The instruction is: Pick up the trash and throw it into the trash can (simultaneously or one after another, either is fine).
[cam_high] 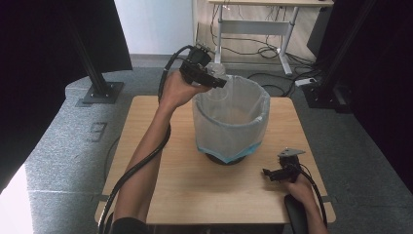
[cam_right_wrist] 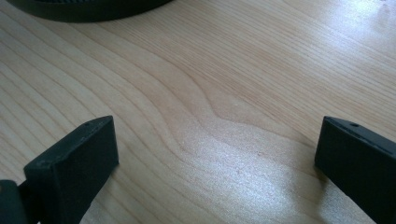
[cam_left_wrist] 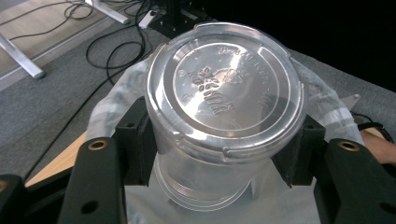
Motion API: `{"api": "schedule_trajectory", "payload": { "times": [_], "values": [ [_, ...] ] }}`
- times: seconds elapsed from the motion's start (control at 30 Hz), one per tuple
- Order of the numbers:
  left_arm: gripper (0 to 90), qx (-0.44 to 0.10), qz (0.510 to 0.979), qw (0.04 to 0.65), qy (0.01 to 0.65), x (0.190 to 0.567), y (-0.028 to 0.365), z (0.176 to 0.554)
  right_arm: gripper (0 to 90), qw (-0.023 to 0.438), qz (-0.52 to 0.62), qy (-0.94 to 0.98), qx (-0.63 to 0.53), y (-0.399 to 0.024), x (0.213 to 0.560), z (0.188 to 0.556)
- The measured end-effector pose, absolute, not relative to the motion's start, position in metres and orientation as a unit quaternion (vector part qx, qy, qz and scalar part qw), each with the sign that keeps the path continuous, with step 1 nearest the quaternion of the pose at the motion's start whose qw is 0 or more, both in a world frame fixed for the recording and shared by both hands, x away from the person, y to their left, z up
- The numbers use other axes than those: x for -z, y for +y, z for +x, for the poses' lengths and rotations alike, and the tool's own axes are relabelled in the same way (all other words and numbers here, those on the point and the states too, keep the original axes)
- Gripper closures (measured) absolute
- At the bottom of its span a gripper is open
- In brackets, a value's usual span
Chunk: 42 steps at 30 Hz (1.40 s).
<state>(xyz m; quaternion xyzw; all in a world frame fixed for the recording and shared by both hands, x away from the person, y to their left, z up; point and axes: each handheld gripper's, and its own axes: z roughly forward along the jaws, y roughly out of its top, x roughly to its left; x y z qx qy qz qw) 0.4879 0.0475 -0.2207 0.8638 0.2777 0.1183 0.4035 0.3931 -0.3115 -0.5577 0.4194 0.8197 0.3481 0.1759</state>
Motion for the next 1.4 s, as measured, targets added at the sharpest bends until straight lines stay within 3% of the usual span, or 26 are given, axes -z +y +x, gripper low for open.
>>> {"api": "schedule_trajectory", "payload": {
  "times": [0.6,0.67,0.7,1.0,1.4],
  "values": [
    [35.9,-0.105,0.875,0.390,0.268,0.247,0.006,0.499,0.0,0.176,0.419,0.820,-0.348,-0.311,0.558,0.393],
    [32.9,-0.105,0.877,0.385,0.267,0.249,0.004,0.501,0.0,0.176,0.419,0.820,-0.348,-0.311,0.558,0.393],
    [24.7,-0.104,0.878,0.382,0.268,0.251,0.003,0.502,0.0,0.176,0.418,0.820,-0.348,-0.311,0.558,0.393],
    [5.2,-0.121,0.880,0.371,0.271,0.254,0.000,0.502,0.0,0.176,0.417,0.821,-0.348,-0.311,0.558,0.393],
    [0.0,-0.135,0.882,0.371,0.258,0.247,0.012,0.495,0.0,0.176,0.417,0.821,-0.348,-0.311,0.558,0.393]
  ]
}}
